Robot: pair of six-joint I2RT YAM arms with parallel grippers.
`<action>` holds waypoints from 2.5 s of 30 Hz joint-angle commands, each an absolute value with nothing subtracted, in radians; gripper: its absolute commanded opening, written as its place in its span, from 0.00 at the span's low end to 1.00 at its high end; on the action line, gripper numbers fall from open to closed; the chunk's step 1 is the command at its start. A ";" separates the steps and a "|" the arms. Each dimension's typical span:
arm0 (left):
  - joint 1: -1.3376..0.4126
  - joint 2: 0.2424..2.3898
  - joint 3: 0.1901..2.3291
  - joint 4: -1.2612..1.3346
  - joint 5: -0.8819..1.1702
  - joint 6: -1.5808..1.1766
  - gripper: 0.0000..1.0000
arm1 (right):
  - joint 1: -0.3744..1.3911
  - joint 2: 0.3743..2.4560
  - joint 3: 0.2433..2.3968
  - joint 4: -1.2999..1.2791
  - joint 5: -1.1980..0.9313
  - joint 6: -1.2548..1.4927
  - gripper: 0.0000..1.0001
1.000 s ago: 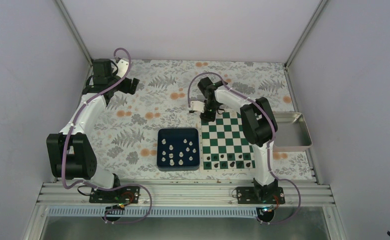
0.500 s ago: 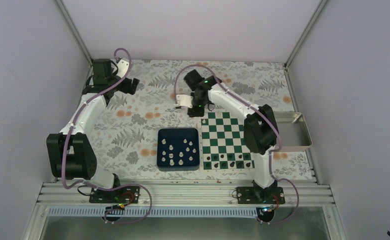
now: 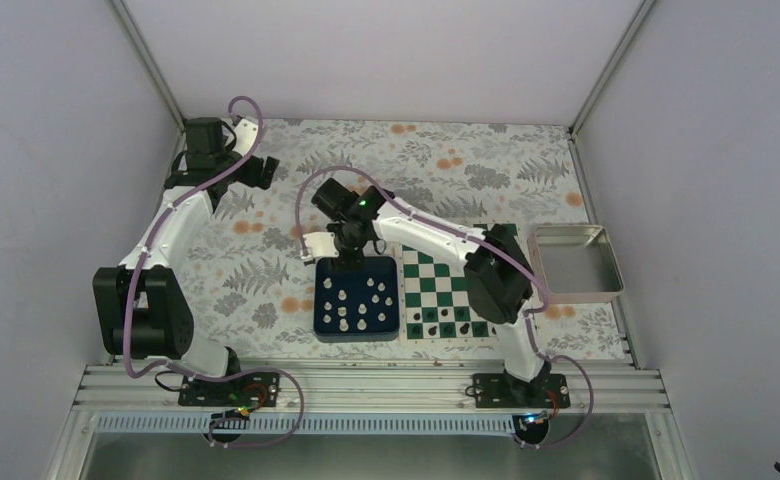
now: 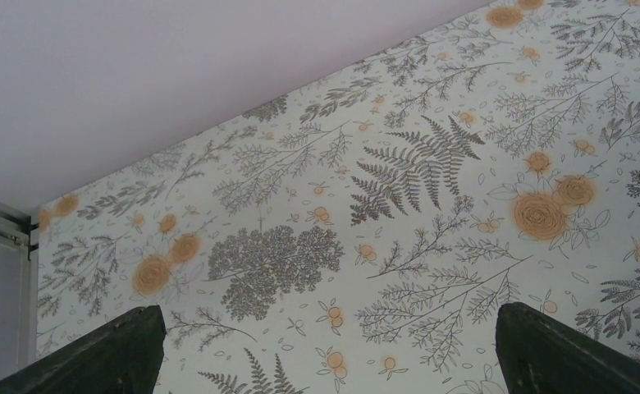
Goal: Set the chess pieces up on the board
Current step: Pick up the chess piece from the storage box, then place the chess piece on the chessboard.
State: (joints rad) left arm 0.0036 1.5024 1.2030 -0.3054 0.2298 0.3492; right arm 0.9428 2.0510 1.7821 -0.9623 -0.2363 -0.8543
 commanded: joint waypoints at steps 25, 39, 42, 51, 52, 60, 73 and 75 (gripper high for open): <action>0.015 1.475 1.188 -0.304 0.273 0.360 1.00 | 0.992 2.240 1.806 -0.884 -0.239 -0.852 0.20; 0.018 1.473 1.185 -0.301 0.274 0.361 1.00 | 0.944 2.058 1.834 -0.990 -0.193 -0.842 0.04; 0.017 1.477 1.187 -0.300 0.278 0.360 1.00 | 0.895 1.992 1.857 -1.023 -0.170 -0.836 0.04; 0.017 1.477 1.191 -0.303 0.284 0.360 1.00 | 0.585 1.944 1.884 -1.043 -0.131 -0.867 0.04; 0.017 1.477 1.190 -0.302 0.285 0.360 1.00 | 0.549 1.954 1.882 -1.040 -0.135 -0.871 0.04; 0.017 1.476 1.190 -0.303 0.288 0.360 1.00 | 0.422 2.035 1.788 -1.001 -0.150 -0.891 0.04; 0.017 1.481 1.189 -0.307 0.290 0.361 1.00 | 0.393 2.115 1.669 -0.959 -0.148 -0.890 0.04; 0.017 1.480 1.192 -0.307 0.291 0.360 1.00 | 0.386 2.128 1.669 -0.960 -0.152 -0.889 0.04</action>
